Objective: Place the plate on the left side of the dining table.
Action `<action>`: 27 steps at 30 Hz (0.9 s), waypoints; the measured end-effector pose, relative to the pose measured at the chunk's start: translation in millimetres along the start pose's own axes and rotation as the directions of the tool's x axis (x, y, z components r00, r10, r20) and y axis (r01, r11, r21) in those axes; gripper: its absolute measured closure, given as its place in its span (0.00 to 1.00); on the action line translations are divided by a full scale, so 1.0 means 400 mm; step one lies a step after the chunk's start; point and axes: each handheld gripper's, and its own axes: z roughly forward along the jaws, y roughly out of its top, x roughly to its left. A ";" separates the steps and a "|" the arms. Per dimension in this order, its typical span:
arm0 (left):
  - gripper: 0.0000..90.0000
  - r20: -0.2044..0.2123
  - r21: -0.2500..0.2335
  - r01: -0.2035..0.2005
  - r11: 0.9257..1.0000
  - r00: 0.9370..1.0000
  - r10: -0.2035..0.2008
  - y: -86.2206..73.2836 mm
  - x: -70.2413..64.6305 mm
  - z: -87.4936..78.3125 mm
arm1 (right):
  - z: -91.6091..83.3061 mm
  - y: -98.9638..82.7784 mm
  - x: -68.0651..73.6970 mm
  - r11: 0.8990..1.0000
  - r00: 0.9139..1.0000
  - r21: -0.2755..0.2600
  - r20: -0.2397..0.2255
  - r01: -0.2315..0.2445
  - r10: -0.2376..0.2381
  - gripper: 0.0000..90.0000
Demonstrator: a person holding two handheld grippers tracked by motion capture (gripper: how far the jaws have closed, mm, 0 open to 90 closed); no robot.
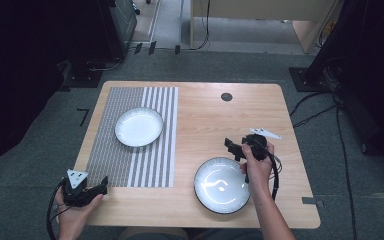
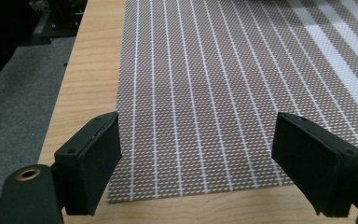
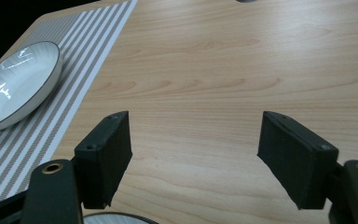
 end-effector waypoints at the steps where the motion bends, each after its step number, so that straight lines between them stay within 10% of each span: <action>1: 0.18 0.002 0.003 0.000 1.000 1.000 0.000 0.000 0.002 0.000 | -0.004 -0.003 -0.006 1.000 1.000 0.000 0.003 -0.006 0.006 0.29; 27: 0.18 0.022 0.053 0.014 0.999 1.000 -0.015 -0.006 0.009 0.012 | -0.119 -0.075 -0.168 0.997 0.992 -0.027 0.101 -0.070 0.072 0.27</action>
